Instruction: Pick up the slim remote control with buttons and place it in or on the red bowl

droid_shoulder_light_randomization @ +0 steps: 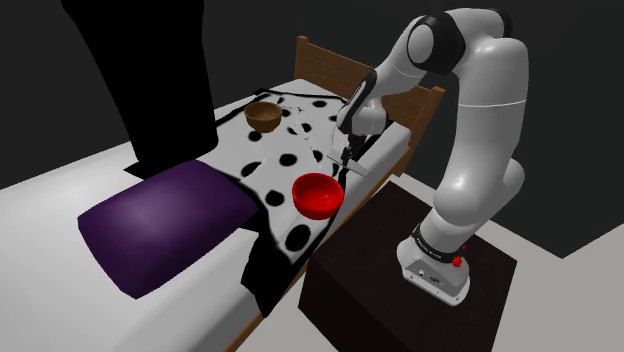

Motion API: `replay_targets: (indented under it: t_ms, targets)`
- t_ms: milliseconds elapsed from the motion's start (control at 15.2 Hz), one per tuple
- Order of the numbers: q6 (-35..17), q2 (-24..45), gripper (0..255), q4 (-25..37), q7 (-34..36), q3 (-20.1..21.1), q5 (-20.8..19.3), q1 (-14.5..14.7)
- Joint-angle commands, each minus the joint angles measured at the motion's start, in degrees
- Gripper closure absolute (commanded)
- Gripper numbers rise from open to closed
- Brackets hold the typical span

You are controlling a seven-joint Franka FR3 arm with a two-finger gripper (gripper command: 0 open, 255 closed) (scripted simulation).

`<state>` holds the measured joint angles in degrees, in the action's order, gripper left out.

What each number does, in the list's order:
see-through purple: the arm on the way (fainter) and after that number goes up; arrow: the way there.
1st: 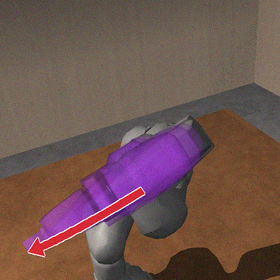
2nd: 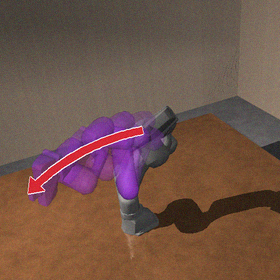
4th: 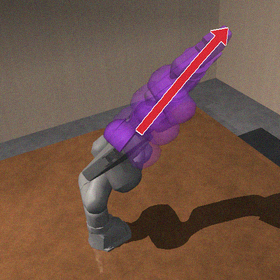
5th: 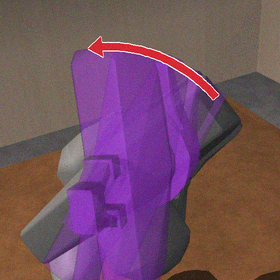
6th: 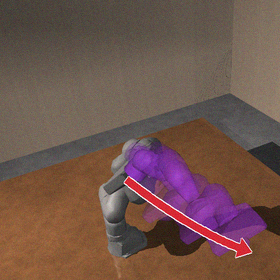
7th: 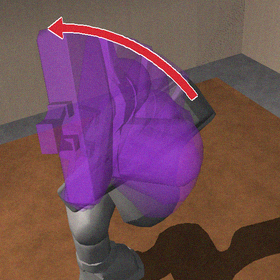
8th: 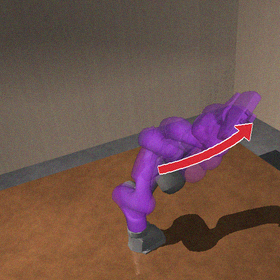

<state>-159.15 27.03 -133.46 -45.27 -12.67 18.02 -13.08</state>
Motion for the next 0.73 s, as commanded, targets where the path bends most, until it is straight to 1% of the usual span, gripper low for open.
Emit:
replay_targets:
  t_ms: [0, 66, 594, 660]
  targets:
    - [-1.2, 1.5, 0, 0.3, -0.7, 0.8, 0.8, -0.7]
    - [-2.1, 2.8, 0, 0.7, -1.2, 1.5, 1.4, -1.3]
    - [-2.1, 2.7, 0, 0.7, -1.2, 1.5, 1.4, -1.3]
    - [-2.1, 2.7, 255, 0.7, -1.2, 1.5, 1.4, -1.3]
